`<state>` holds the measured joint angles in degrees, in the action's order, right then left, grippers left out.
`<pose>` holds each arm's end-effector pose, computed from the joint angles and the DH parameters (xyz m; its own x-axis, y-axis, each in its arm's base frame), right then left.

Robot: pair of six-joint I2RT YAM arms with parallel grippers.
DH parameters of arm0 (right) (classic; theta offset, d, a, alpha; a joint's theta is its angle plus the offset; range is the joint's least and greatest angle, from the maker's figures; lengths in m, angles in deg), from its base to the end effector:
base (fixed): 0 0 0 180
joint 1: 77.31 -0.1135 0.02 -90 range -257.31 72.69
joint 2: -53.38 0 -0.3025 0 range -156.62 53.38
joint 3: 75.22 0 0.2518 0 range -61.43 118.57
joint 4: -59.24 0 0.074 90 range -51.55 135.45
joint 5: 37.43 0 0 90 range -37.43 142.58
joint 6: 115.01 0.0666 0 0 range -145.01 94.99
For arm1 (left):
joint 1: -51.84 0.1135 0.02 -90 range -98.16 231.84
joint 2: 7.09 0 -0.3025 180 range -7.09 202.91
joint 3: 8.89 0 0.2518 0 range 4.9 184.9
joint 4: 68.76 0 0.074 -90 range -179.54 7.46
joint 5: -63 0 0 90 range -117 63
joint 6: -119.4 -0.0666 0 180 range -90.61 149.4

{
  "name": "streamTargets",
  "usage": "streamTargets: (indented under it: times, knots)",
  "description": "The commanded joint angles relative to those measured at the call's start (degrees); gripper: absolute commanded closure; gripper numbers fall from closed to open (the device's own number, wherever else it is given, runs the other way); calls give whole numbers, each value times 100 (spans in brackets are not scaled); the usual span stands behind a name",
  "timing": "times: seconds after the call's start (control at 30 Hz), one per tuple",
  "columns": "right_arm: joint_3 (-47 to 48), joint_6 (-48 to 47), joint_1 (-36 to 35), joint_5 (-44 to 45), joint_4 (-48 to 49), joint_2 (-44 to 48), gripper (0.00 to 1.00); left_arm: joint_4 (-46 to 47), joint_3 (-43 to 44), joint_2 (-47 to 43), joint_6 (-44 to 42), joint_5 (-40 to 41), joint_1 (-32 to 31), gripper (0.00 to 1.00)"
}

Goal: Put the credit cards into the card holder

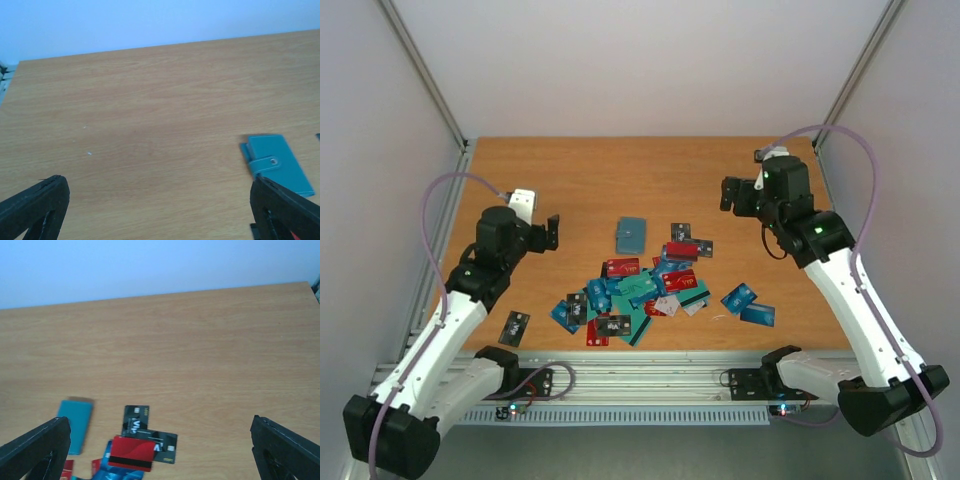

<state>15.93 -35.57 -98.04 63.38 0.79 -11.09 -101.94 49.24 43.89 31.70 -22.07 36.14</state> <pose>0.2225 0.0708 0.4261 -0.4477 -0.3619 -0.8177 -0.2854 0.9244 -0.2529 0.1994 -0.0501 0.3183 -0.4300 0.0793 -0.8994 0.1781 0.9840 0.0016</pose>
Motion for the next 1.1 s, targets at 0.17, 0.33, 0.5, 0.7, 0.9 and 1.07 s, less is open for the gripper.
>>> streamTargets:
  times: [0.17,0.33,0.5,0.7,0.9,1.07]
  knots:
    - [-1223,-1098,-5,418,1178,-24,2,1512,-908,174,-601,470,44,1]
    - [-2301,-1322,253,416,2000,291,1,2364,-1451,423,-515,390,89,1]
    - [-3271,-1498,874,-175,2903,763,2,2898,-1777,602,-361,177,230,1]
    - [-4366,-1472,1320,-545,4128,1045,2,3410,-2104,628,-344,1,358,1]
    - [-5718,-1506,1591,-334,6808,663,2,4624,-2653,792,-325,48,754,1]
    - [-5952,-1625,1710,-552,8529,-612,1,5605,-2904,1298,-218,-248,1268,1]
